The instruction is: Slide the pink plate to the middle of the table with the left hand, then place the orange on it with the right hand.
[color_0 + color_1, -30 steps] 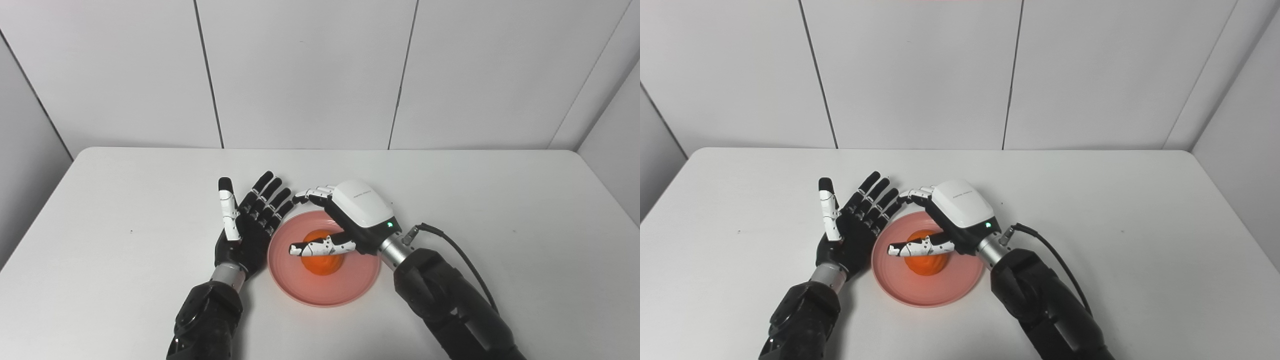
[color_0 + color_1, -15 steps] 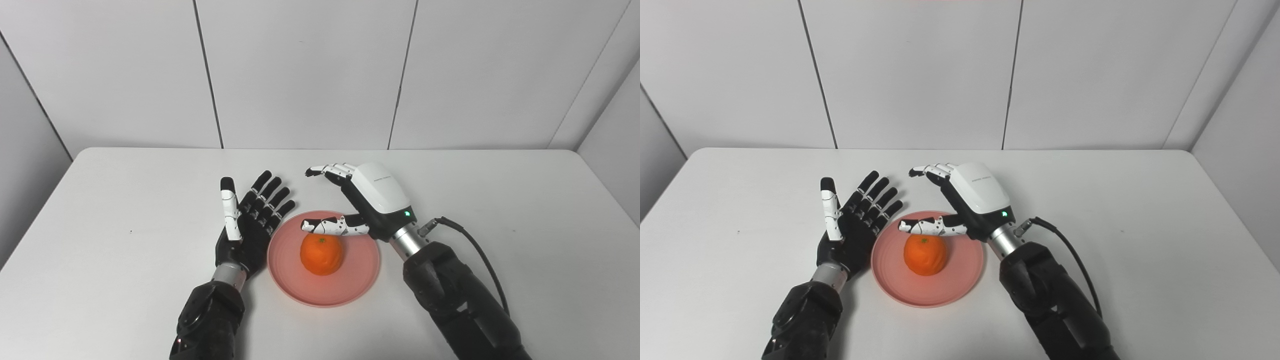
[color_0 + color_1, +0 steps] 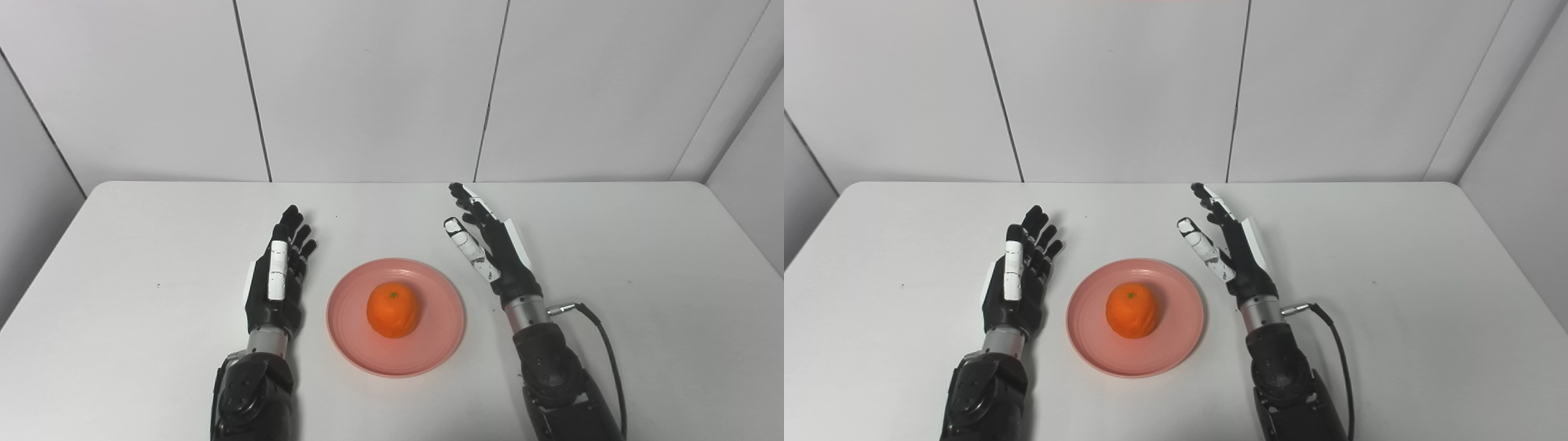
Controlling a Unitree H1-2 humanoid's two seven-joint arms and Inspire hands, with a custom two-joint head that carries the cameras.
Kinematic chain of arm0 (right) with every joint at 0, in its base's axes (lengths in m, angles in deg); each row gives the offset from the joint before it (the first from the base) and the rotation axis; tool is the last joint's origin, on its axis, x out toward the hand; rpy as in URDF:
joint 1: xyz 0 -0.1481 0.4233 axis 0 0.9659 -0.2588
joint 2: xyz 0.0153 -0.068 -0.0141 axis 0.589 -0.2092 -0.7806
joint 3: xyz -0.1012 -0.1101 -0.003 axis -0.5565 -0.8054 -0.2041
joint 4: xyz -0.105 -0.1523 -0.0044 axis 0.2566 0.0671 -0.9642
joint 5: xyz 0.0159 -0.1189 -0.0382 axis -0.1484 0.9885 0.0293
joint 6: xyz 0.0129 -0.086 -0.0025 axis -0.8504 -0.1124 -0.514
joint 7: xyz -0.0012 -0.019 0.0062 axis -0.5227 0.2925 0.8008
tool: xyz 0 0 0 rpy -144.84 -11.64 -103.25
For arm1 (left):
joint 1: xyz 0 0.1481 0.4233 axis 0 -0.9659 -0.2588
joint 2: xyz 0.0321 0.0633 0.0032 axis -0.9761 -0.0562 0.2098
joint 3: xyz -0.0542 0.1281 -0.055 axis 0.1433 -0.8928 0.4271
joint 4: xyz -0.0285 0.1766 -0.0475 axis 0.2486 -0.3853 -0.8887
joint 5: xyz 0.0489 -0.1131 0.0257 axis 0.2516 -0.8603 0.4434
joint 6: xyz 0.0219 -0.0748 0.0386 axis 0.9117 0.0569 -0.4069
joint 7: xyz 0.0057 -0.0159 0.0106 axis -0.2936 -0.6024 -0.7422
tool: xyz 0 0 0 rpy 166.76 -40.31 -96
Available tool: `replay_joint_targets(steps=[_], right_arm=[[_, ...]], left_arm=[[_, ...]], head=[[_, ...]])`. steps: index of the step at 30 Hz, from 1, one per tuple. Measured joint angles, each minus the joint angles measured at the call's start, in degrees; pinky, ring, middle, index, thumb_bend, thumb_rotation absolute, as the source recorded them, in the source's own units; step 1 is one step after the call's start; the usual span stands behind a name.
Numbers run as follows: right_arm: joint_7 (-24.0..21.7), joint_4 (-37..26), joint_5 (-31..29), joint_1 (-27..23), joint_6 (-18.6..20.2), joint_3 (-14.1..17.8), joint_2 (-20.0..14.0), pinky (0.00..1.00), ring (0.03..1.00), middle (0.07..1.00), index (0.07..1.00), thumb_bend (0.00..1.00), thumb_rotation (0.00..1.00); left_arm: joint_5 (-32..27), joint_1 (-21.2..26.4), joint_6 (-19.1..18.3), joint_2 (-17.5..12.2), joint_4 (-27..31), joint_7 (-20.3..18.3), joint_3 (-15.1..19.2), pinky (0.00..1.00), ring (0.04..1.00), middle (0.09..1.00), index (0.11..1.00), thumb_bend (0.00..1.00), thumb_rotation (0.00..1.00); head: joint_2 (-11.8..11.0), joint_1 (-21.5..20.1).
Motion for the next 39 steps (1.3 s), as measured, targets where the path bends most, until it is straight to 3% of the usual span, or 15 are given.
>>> replay_joint_targets(steps=[7,11,17,25,39], right_arm=[[1.51,3.04,-9.56,1.47,2.44,5.73,4.19,1.0,0.962,0.929,0.925,0.84,1.0],[1.5,3.75,-11.27,1.61,1.84,5.82,4.29,1.0,0.994,0.957,0.944,0.87,1.0],[-0.46,4.18,-19.07,1.63,1.82,7.86,5.45,1.0,1.0,0.997,0.995,0.89,1.0],[-0.58,4.46,-18.44,1.75,1.86,6.08,5.38,1.0,1.0,1.0,1.0,0.88,1.0],[-0.58,4.5,-19.32,1.75,1.87,5.96,5.3,1.0,1.0,0.998,1.0,0.88,1.0]], left_arm=[[4.71,1.12,0.37,-2.36,-1.52,1.95,-1.83,1.0,1.0,1.0,0.961,0.99,0.9],[5.61,1.3,-2.85,-4.6,-1.44,0.66,-3.51,1.0,1.0,1.0,0.999,0.97,0.97],[5.61,1.89,-7.43,-6.96,0.02,-1.77,-5.0,1.0,1.0,1.0,1.0,0.95,0.99],[3.48,2.22,-9.93,-6.52,0.58,-1.88,-4.2,1.0,1.0,1.0,1.0,0.96,0.99],[3.05,2.23,-9.97,-5.51,0.63,-0.88,-3.71,1.0,1.0,1.0,1.0,0.97,0.97]], head=[[-0.09,0.0],[-0.09,0.0],[0.35,-0.09],[0.35,-0.09],[0.53,-0.35]])
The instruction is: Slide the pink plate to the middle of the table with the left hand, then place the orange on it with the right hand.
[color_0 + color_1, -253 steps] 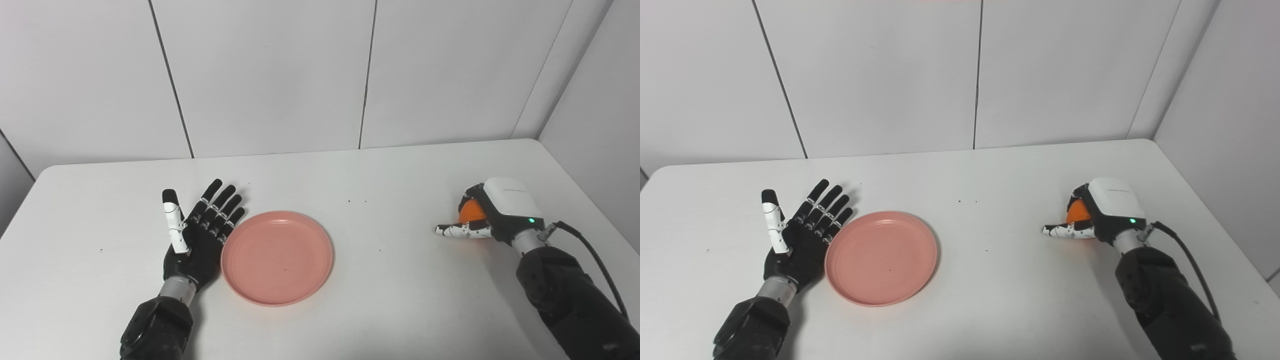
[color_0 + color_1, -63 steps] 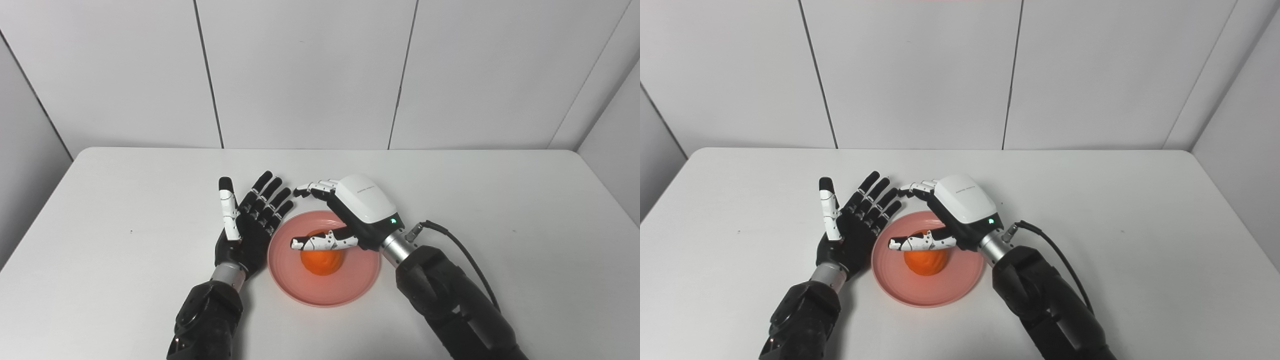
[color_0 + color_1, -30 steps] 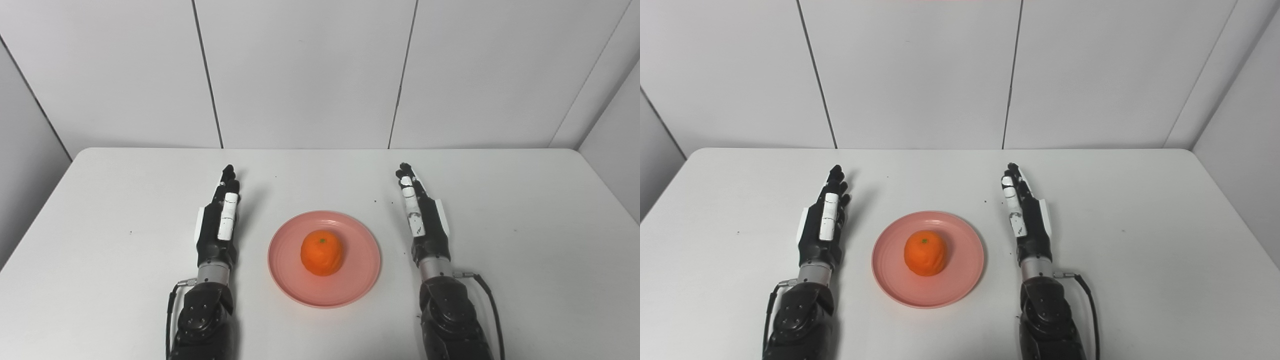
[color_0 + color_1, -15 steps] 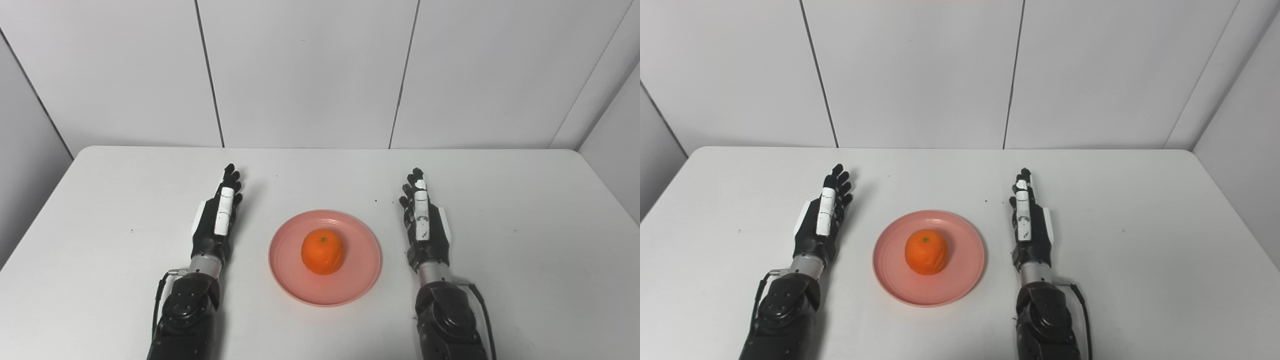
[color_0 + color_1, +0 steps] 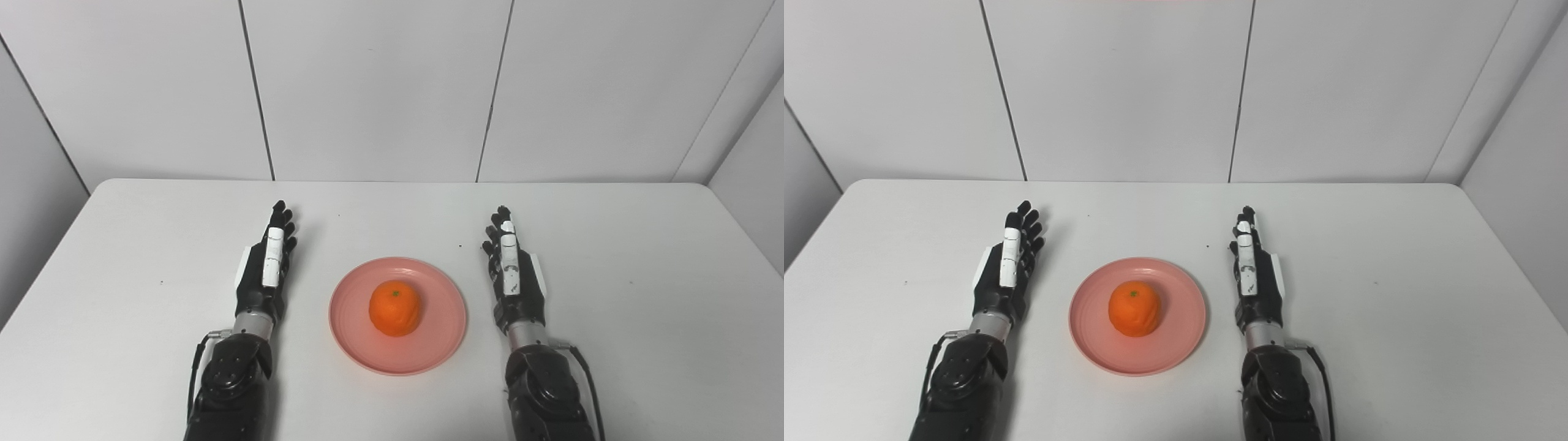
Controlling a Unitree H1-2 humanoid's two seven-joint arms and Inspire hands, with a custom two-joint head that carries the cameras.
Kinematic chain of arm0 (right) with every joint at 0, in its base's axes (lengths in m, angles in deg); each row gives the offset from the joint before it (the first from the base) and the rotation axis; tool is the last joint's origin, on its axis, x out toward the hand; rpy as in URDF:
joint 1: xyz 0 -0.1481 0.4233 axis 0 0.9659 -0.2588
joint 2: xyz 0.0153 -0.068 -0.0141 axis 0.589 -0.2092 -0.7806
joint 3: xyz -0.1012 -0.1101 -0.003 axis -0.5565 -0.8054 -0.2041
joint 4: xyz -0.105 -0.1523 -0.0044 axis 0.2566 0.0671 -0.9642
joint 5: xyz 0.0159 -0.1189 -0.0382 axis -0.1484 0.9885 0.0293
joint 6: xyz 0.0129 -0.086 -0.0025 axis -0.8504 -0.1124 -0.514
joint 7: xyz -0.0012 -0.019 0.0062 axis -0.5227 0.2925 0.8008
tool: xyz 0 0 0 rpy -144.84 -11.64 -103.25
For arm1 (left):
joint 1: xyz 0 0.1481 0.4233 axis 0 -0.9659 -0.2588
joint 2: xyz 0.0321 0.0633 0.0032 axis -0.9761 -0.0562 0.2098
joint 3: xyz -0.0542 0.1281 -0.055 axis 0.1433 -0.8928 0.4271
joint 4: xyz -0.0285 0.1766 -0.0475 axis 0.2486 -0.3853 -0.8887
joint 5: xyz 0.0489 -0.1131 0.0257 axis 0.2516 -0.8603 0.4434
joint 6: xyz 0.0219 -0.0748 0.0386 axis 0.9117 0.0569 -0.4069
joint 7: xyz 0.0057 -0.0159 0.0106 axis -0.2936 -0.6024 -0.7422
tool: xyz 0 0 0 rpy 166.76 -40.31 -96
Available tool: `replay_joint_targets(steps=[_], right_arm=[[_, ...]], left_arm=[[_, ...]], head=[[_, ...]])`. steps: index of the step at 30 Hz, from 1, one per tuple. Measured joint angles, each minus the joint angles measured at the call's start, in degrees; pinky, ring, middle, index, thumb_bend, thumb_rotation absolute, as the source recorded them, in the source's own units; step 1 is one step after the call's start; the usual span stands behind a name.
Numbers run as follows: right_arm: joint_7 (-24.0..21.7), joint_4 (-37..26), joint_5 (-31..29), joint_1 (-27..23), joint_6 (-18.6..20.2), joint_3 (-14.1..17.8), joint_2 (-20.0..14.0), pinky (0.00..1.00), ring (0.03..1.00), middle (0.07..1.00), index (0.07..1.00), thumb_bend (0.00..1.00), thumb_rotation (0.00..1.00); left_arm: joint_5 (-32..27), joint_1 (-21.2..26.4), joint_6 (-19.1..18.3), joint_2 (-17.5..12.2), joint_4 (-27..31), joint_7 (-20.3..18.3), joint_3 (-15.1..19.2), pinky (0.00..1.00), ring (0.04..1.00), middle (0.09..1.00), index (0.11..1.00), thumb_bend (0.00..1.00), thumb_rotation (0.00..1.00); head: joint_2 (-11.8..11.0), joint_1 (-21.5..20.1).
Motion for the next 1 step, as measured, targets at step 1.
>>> replay_joint_targets(steps=[1], right_arm=[[0.0,-0.01,-0.09,0.0,0.0,0.01,0.0,1.0,1.0,0.998,1.0,0.88,1.0]], left_arm=[[0.0,0.0,0.08,0.12,-0.02,0.07,0.12,1.0,1.0,1.0,1.0,0.97,0.97]], head=[[0.0,0.0]])
